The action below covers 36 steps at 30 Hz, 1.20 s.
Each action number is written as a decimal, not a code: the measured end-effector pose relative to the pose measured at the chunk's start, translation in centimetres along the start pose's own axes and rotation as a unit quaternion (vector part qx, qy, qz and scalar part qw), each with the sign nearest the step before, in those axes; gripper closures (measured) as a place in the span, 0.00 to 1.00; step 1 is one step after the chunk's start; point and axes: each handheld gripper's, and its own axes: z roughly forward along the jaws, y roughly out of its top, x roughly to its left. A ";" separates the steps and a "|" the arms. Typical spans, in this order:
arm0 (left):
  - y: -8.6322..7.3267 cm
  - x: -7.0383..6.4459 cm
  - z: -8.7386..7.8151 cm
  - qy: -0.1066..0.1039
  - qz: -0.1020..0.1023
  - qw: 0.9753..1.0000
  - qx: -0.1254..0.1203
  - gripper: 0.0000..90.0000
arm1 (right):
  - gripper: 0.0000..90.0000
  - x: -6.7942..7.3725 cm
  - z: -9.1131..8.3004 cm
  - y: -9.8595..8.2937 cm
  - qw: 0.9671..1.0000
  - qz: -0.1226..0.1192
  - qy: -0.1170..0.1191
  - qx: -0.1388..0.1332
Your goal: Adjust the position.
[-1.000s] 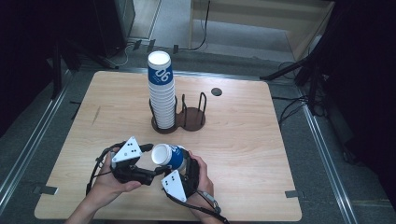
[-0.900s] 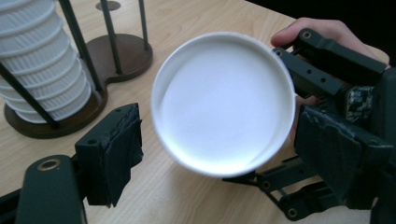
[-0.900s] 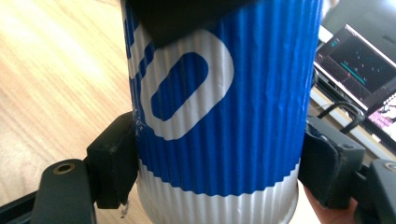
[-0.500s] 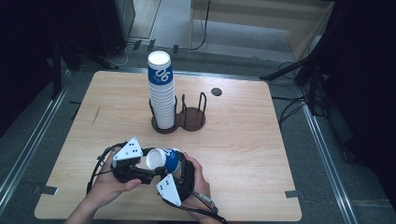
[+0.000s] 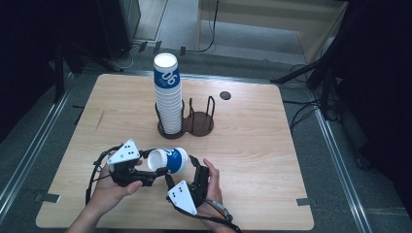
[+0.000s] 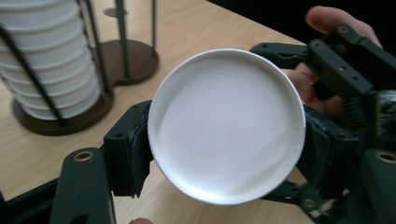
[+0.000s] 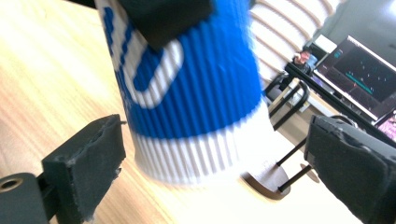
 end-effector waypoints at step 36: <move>-1.3 1.7 -0.6 0.061 -0.035 0.986 -0.151 0.32 | 0.00 -6.5 -0.7 1.5 0.969 0.241 -0.031 0.040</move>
